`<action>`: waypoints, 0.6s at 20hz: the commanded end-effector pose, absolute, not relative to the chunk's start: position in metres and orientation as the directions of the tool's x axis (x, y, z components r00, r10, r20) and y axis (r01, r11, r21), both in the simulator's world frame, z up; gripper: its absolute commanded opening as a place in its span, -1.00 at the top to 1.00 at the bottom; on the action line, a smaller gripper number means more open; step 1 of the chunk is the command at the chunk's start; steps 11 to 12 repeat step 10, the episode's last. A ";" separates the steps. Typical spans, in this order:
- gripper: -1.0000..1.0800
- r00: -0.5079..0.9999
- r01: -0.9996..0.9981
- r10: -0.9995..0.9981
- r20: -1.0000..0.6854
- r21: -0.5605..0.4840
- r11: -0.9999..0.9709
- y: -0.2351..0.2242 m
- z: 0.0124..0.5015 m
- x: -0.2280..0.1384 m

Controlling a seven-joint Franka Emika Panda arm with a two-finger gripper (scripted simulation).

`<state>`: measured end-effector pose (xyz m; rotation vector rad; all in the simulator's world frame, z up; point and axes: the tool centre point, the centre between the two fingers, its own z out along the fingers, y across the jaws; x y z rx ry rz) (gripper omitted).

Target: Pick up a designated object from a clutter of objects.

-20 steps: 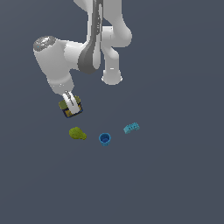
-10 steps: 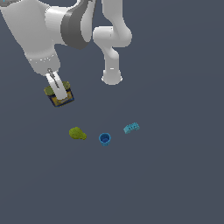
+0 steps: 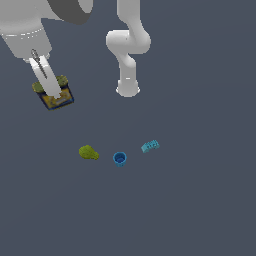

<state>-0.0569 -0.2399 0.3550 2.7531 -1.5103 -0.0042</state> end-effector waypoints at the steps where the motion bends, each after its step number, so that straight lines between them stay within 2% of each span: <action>1: 1.00 0.538 -0.843 -0.843 0.000 0.001 -0.538 -0.243 0.369 -0.054; 12: 1.00 0.538 -0.843 -0.843 0.000 0.000 -0.538 -0.247 0.385 -0.051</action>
